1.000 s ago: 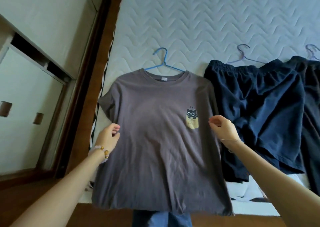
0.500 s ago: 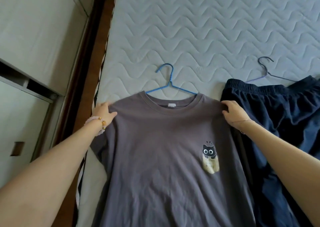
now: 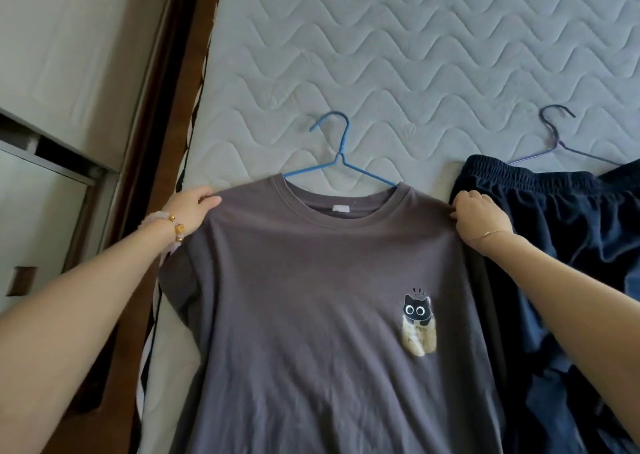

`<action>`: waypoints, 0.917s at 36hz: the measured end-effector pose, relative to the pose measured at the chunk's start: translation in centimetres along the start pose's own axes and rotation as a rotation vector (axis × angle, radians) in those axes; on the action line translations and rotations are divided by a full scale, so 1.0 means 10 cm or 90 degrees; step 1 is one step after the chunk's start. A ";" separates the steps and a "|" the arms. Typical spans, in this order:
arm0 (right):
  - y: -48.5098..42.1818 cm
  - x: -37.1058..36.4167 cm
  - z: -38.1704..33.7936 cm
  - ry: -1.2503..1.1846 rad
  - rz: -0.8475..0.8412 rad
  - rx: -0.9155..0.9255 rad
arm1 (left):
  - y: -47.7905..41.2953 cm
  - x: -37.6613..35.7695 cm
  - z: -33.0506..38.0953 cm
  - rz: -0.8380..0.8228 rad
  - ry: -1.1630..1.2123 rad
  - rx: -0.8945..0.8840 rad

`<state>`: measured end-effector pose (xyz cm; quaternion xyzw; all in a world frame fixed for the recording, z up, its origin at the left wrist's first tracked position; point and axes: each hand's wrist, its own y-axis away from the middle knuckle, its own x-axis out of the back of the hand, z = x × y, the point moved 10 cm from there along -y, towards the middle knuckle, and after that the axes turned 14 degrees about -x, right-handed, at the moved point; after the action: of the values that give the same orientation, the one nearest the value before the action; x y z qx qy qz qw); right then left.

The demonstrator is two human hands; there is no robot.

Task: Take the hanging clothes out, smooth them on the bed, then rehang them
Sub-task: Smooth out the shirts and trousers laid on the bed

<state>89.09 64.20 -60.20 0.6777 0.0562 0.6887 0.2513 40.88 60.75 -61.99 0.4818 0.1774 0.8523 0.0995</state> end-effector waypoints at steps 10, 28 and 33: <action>-0.38 0.38 -0.27 -0.225 -0.002 -0.012 | -0.43 0.79 0.05 0.160 -0.091 -0.038; -0.63 0.44 -0.39 -0.165 0.076 -0.115 | -0.53 0.85 -0.37 0.203 0.028 0.069; -0.30 0.58 -0.82 -0.166 0.204 0.042 | -0.05 0.69 -0.77 0.170 0.152 0.134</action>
<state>82.26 71.45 -56.88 0.7691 -0.0629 0.6244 0.1212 30.72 61.94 -60.37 0.4044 0.2109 0.8857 -0.0872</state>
